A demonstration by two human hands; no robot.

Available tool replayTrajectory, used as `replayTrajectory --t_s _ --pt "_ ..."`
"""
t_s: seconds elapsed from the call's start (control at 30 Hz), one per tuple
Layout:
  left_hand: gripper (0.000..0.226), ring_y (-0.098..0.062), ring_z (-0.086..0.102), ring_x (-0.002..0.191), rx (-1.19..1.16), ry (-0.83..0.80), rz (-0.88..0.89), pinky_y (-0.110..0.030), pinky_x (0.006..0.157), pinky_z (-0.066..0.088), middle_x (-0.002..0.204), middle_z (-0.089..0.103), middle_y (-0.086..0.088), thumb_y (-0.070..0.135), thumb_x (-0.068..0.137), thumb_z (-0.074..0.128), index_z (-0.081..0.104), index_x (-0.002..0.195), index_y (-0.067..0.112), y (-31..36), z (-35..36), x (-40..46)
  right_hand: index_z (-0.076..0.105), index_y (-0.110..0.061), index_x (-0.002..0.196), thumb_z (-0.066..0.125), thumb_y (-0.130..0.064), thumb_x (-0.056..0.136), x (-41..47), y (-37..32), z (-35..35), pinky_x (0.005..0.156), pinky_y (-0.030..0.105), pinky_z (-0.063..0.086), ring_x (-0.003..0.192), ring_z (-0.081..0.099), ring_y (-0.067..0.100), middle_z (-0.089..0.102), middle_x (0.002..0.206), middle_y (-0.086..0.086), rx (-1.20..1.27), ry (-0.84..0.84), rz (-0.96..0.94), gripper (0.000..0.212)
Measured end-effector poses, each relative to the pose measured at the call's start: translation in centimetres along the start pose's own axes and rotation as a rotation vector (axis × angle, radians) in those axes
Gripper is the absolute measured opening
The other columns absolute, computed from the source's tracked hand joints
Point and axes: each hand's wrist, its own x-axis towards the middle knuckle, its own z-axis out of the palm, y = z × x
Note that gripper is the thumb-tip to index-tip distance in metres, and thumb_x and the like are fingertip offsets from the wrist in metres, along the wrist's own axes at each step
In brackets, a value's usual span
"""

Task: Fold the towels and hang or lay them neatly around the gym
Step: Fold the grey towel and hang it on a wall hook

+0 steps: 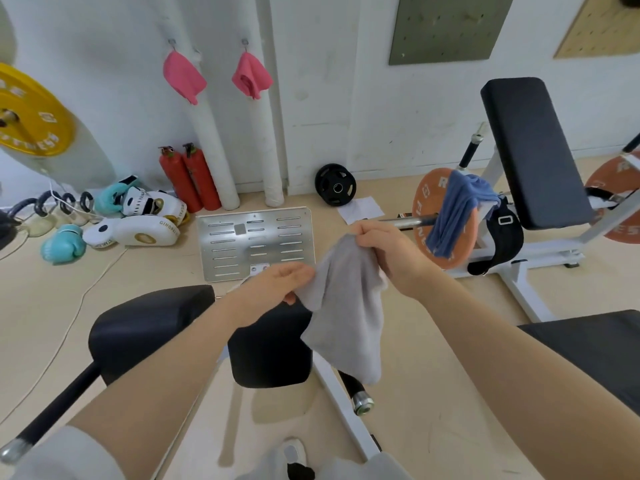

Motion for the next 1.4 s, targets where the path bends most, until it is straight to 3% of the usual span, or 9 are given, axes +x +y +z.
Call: replayTrajectory --t_s 0.17,0.3,0.4,0.5,0.7,0.97,1.13,1.23,1.4 --pt "0.014 -0.015 0.063 0.091 -0.240 0.054 0.089 -0.027 0.087 0.049 0.094 0.067 0.002 0.018 0.093 0.050 0.064 0.098 0.019 1.3 3.0 0.0 0.049 -0.013 0.056 0.043 -0.015 0.069 -2.0 -0.3 -1.6 0.062 0.028 0.040 0.059 0.049 0.015 0.049 0.061 0.002 0.471 -0.097 0.094 0.015" --pt "0.014 -0.015 0.060 0.079 -0.797 0.374 0.058 -0.029 0.075 0.047 0.079 0.067 0.000 0.016 0.090 0.049 0.062 0.086 0.015 3.9 3.2 0.0 0.059 -0.011 0.075 0.045 -0.017 0.067 -3.0 -0.2 -2.4 0.084 0.026 0.040 0.087 0.054 0.013 0.059 0.090 -0.001 0.032 0.082 -0.016 0.017" --pt "0.014 -0.017 0.054 0.069 -0.771 0.540 -0.110 -0.030 0.072 0.044 0.069 0.057 -0.001 0.025 0.083 0.058 0.056 0.072 0.018 4.5 4.1 -0.3 0.053 -0.010 0.071 0.045 -0.013 0.075 -4.7 -0.7 -1.9 0.072 0.027 0.034 0.075 0.045 0.017 0.049 0.075 0.005 -0.014 -0.040 -0.148 0.009" --pt "0.019 -0.019 0.049 0.065 -0.663 0.421 0.024 -0.027 0.062 0.044 0.064 0.052 -0.001 0.014 0.086 0.055 0.053 0.068 0.018 4.6 5.8 -1.0 0.057 -0.018 0.075 0.049 -0.007 0.090 -5.8 -1.7 -0.2 0.061 0.013 0.039 0.063 0.049 0.003 0.053 0.066 -0.008 -0.123 -0.198 -0.191 0.019" --pt "0.018 -0.013 0.063 0.055 -0.938 0.301 0.156 -0.019 0.054 0.053 0.073 0.061 -0.008 -0.002 0.090 0.045 0.058 0.082 0.009 5.0 7.3 -2.7 0.068 -0.018 0.080 0.063 -0.009 0.084 -5.4 -1.3 1.4 0.073 0.017 0.044 0.071 0.053 -0.001 0.062 0.076 -0.007 -0.425 -0.073 -0.186 0.011" --pt "0.025 -0.019 0.061 0.088 -0.723 0.209 0.291 -0.028 0.081 0.051 0.096 0.065 -0.009 0.021 0.092 0.044 0.063 0.103 0.009 2.5 4.0 -3.4 0.054 -0.035 0.075 0.059 -0.015 0.089 -4.3 -1.8 3.8 0.074 0.010 0.036 0.066 0.046 -0.024 0.044 0.125 -0.011 -0.530 -0.028 -0.286 0.025" --pt "0.036 -0.017 0.061 0.091 -0.666 0.192 0.299 -0.031 0.085 0.050 0.100 0.064 -0.008 0.029 0.099 0.031 0.061 0.107 0.010 1.8 1.0 -4.4 0.054 -0.029 0.083 0.051 -0.018 0.093 -1.9 -2.7 6.6 0.078 0.019 0.042 0.080 0.054 0.002 0.057 0.079 -0.017 -0.533 -0.004 -0.287 0.016" --pt "0.045 -0.012 0.064 0.097 -0.583 0.192 0.279 -0.027 0.088 0.051 0.104 0.067 -0.004 0.044 0.092 0.030 0.061 0.108 0.016 1.5 -1.0 -5.1 0.051 -0.025 0.086 0.048 -0.020 0.094 -0.4 -2.1 9.3 0.066 0.017 0.039 0.069 0.048 0.004 0.053 0.073 -0.012 -0.572 0.121 -0.312 0.011" --pt "0.025 -0.013 0.053 0.074 -0.144 0.355 0.318 -0.031 0.070 0.045 0.081 0.060 -0.011 0.021 0.095 0.047 0.061 0.095 0.000 0.7 -5.2 -5.4 0.050 -0.025 0.078 0.047 -0.016 0.095 2.2 -1.9 13.1 0.065 0.012 0.037 0.067 0.047 0.001 0.053 0.072 -0.011 -0.386 0.194 -0.199 0.019"
